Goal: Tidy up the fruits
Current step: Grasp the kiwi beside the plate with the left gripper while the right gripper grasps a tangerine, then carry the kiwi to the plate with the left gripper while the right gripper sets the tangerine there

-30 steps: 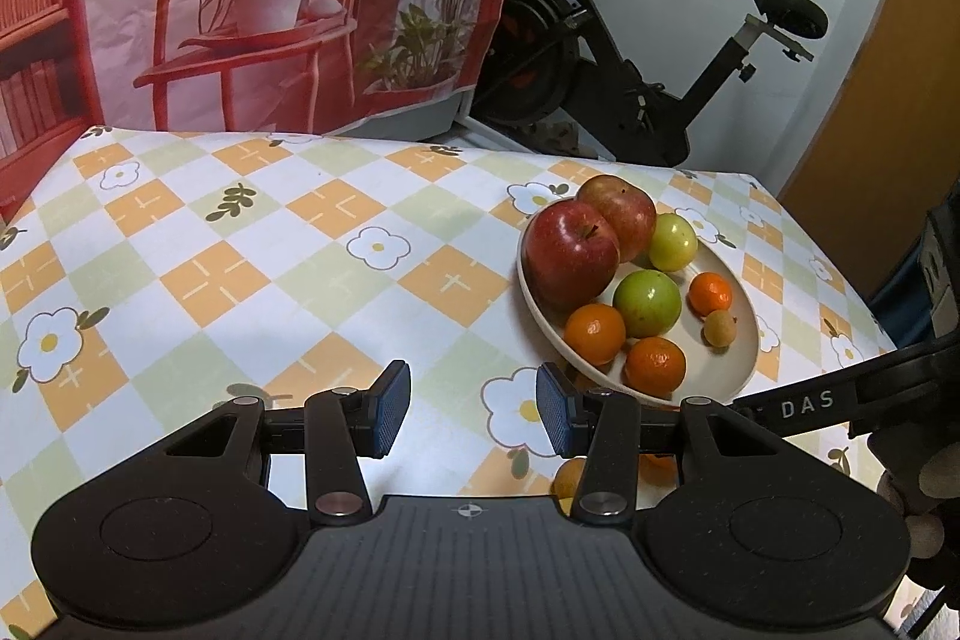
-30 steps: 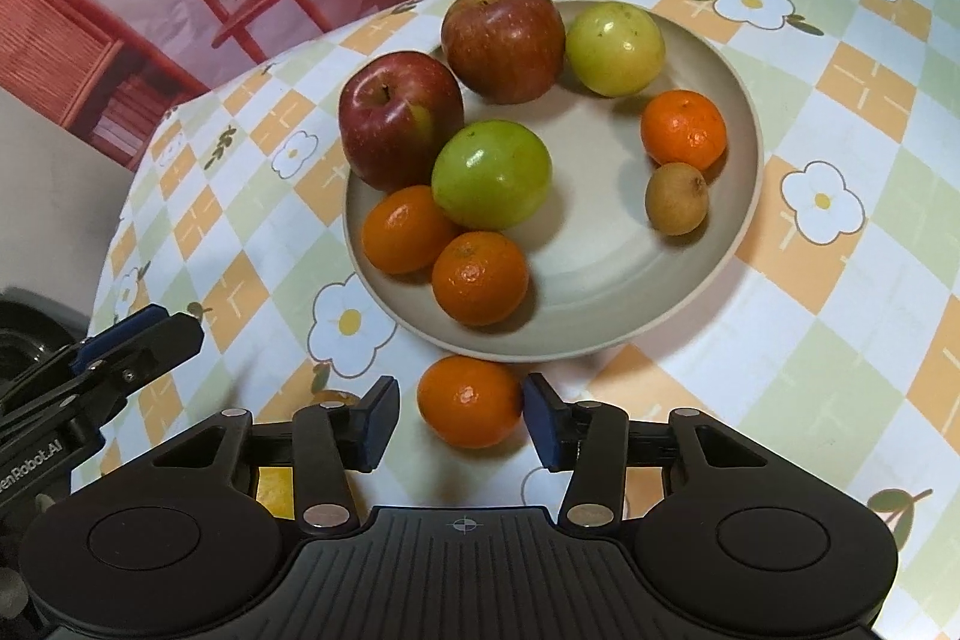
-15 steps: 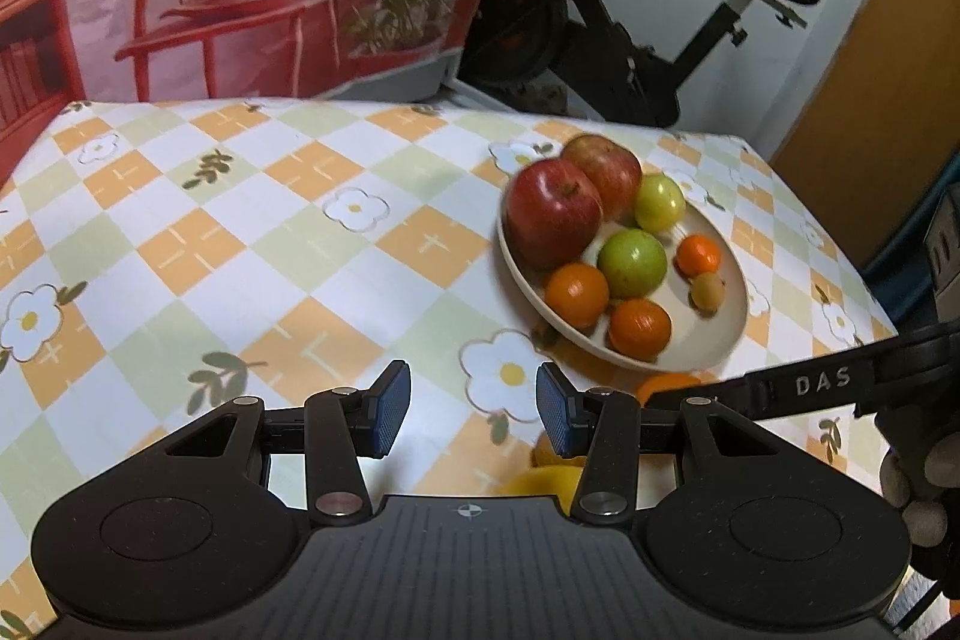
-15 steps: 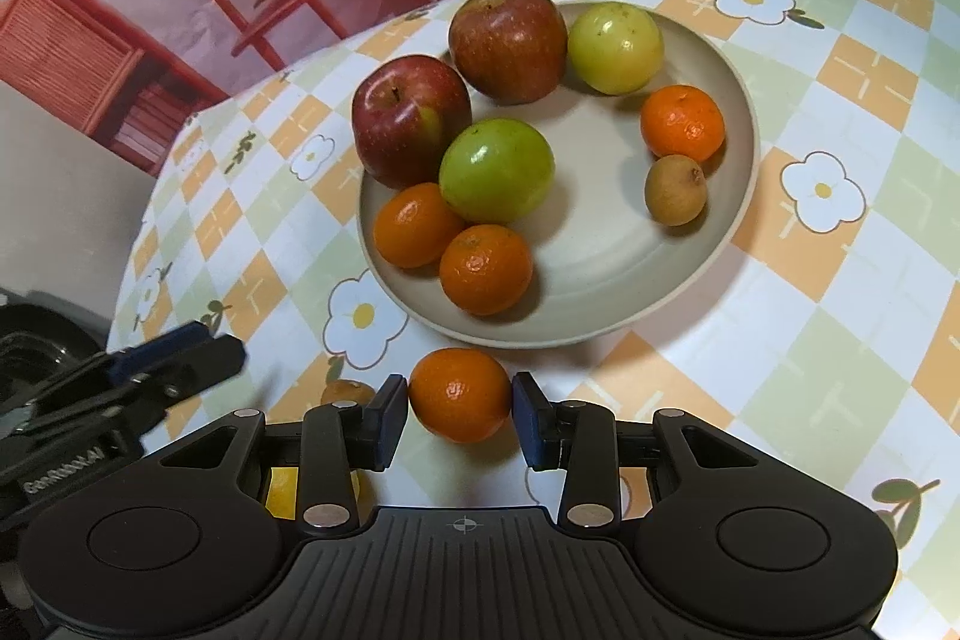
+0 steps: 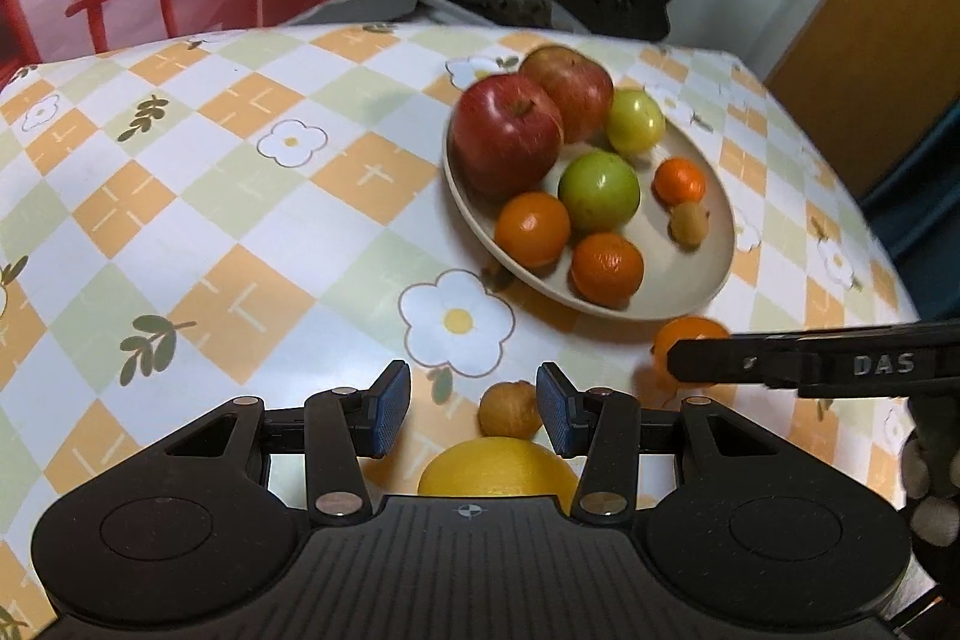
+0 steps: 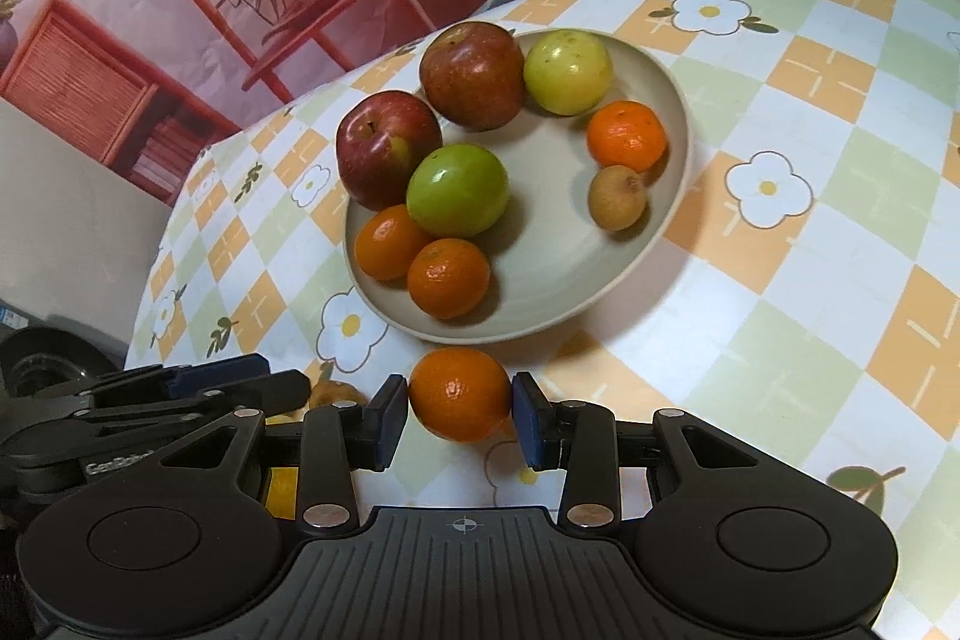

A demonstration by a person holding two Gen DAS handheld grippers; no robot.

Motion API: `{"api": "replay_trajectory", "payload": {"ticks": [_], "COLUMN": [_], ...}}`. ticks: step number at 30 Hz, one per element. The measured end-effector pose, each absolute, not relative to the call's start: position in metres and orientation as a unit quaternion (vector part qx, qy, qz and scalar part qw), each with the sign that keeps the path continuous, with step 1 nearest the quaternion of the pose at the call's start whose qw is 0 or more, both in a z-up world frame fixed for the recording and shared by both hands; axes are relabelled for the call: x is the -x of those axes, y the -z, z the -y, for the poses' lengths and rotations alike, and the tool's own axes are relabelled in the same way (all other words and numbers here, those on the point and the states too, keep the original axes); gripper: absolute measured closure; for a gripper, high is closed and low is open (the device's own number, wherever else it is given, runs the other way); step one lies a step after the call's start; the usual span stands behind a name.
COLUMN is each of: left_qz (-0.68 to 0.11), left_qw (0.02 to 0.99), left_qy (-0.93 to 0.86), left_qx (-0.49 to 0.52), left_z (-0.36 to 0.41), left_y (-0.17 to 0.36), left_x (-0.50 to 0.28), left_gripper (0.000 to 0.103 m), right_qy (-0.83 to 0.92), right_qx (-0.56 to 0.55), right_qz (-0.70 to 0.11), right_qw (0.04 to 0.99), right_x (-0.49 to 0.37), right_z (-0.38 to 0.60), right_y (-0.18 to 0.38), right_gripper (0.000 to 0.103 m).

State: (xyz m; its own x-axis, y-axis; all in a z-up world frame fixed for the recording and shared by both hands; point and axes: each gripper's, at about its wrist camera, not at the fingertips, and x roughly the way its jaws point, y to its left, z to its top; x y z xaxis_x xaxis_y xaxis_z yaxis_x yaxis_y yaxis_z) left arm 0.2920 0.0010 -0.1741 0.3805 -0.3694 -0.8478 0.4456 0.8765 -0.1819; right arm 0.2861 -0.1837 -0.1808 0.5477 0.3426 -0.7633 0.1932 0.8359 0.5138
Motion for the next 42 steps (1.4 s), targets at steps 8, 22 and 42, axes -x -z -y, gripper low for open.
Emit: {"api": "replay_trajectory", "payload": {"ticks": [8,22,42], "left_qz": [-0.528,-0.544,-0.572], "left_qw": [0.814,0.798,0.778], "left_qy": [0.235,0.251,0.243], "left_qx": [-0.066,-0.068,-0.093], "left_z": [0.017,0.041,0.044], "left_y": [0.179,0.186,0.187], "left_x": [-0.299,-0.298,-0.296], "left_gripper": [0.053,0.08,0.06], "right_qy": [-0.044,-0.037,-0.035], "right_qx": [-0.299,-0.328,-0.338], "right_qz": [-0.459,-0.449,-0.441], "right_qw": [0.836,0.83,0.831], "right_x": [-0.274,-0.265,-0.259], "right_z": [0.203,0.23,0.238], "right_y": [0.185,0.197,0.197], "right_gripper": [0.068,0.068,0.068]}}
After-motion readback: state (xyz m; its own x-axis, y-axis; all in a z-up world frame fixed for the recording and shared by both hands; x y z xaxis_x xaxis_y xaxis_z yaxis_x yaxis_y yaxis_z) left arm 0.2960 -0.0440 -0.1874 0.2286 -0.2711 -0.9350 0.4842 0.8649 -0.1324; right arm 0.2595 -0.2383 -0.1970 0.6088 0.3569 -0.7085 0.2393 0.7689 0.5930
